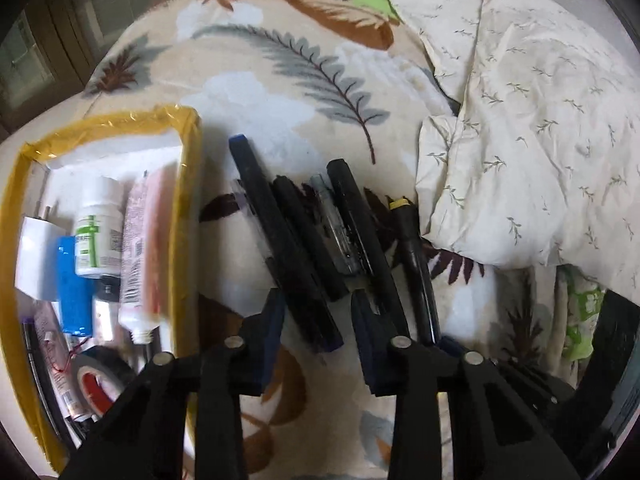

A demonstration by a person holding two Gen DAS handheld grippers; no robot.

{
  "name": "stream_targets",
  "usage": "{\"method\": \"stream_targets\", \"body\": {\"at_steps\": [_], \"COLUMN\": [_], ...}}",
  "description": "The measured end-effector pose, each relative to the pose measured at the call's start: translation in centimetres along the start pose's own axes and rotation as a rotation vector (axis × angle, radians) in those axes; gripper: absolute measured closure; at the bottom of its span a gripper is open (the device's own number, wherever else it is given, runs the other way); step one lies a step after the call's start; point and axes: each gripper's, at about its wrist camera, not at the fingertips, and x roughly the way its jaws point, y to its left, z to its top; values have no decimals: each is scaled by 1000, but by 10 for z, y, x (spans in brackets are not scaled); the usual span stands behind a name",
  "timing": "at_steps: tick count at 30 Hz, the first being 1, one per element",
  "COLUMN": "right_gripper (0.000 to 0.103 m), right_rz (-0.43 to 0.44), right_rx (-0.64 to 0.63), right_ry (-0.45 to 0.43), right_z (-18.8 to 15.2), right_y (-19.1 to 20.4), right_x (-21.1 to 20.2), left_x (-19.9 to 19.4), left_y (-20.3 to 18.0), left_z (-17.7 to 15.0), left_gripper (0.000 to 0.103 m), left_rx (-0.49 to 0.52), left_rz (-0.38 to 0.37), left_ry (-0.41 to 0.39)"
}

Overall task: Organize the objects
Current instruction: 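Grasp the yellow-banded black marker with the right tool, then grasp black markers with the left tool while the right keeps gripping its markers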

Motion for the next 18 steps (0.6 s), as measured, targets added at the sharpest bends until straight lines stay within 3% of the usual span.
{"method": "stream_targets", "body": {"at_steps": [1, 4, 8, 9, 13, 18], "right_gripper": [87, 87, 87, 87, 86, 86], "right_rz": [2, 2, -5, 0, 4, -5], "right_rx": [1, -1, -9, -3, 0, 5], "right_ry": [0, 7, 17, 20, 19, 5], "right_z": [1, 1, 3, 4, 8, 18], "right_y": [0, 2, 4, 3, 4, 7], "right_x": [1, 4, 2, 3, 5, 7], "left_x": [4, 3, -6, -9, -14, -26], "left_y": [-1, -1, 9, 10, 10, 11], "left_z": [0, -5, -29, -37, -66, -71], "left_gripper": [87, 89, 92, 100, 100, 99], "left_rx": [15, 29, 26, 38, 67, 62], "left_rz": [30, 14, -95, -113, -159, -187], "left_ry": [3, -10, 35, 40, 62, 15]}}
